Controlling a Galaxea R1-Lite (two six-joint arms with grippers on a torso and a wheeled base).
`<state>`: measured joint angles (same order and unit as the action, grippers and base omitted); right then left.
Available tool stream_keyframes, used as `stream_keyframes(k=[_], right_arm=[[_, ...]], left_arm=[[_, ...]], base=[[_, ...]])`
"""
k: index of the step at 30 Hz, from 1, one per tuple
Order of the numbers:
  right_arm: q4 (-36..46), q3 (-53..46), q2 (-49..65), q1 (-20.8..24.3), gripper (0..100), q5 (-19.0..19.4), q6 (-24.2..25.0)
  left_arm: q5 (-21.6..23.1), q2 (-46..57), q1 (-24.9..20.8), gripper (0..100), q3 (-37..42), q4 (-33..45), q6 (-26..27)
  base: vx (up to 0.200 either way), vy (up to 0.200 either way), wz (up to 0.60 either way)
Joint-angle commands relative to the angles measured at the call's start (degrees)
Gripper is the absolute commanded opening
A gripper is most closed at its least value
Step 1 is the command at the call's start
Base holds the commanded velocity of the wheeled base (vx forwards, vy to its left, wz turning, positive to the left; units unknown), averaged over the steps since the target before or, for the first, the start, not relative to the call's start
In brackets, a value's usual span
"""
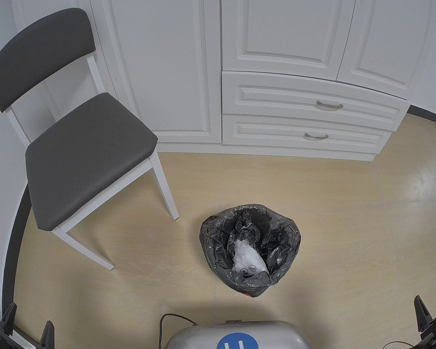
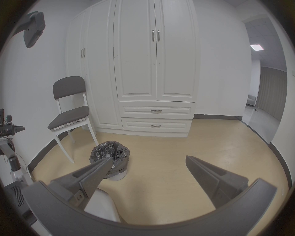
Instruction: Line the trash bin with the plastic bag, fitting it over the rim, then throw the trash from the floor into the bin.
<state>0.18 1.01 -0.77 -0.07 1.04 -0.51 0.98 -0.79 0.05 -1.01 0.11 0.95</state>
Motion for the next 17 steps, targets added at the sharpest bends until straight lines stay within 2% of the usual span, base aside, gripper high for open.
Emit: stream_keyframes(k=[1, 17], right_arm=[[0.0, -0.9, 0.8, 0.0, 100, 0.0, 0.0], [0.0, -1.0, 0.8, 0.0, 100, -0.3, 0.1]], left_arm=[[0.0, 0.7, 0.0, 100, 1.0, 0.0, 0.0], [0.0, 0.7, 0.0, 100, 1.0, 0.0, 0.0]], base=[[0.0, 0.0, 0.0], [0.0, 0.0, 0.0]])
